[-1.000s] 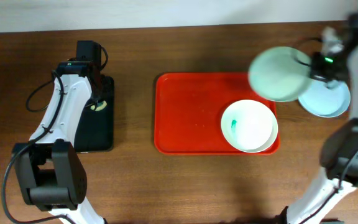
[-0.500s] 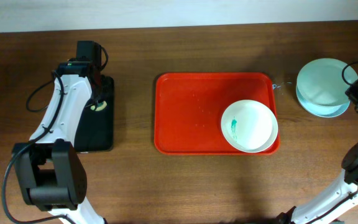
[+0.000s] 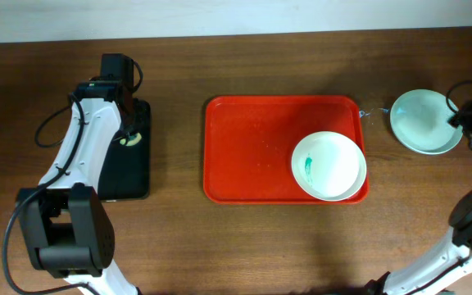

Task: Clean dirty plates on tray and stack at the side
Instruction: 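Grasp the white plate rim with the right gripper and tilt it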

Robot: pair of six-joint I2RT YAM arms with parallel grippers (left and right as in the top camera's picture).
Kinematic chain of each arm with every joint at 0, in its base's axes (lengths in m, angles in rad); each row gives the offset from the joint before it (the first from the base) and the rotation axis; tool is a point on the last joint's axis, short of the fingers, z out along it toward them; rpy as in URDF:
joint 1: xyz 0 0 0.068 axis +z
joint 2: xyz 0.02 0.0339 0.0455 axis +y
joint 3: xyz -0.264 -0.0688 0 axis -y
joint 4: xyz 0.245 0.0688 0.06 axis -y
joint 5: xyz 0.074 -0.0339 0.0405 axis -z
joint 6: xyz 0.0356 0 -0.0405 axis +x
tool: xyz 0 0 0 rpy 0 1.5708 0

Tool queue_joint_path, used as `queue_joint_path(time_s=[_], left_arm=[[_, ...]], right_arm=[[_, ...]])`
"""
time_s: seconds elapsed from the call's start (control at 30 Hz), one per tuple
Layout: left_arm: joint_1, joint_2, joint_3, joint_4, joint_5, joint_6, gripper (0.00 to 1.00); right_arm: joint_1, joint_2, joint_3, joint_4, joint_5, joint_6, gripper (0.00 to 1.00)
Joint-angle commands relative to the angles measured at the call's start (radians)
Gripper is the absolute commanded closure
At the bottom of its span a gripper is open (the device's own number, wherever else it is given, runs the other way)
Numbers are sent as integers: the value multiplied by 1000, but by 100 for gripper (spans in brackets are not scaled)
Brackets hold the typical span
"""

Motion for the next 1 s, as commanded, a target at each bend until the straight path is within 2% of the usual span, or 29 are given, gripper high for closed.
queue_joint_path(time_s=[0.0,0.1,0.2,0.37,0.43,0.67,0.97], left_arm=[[1,-5,-6,4,11,16,100],[0,-5,-6,2,12,16,100],[0,-5,-6,2,12,16,100],[0,-5,-6,2,12,16,100],[0,-5,-6,3,12,16,100],[0,-5,-6,5,14,16,100],[0,-5,-6,5,38,16,100]], right_arm=[[101,-48,-3,-45,-342,-230,38],[228,-34,-18,-86,-133,-304,38],[370,-29,-80,-80,-7,-453,38],[493,-28,-209,24,152,-474,38],[510,-28,-257,45,153,-473,45],[515,-28,-272,-23,153,-360,48],[515,-28,-299,-186,173,-360,51]])
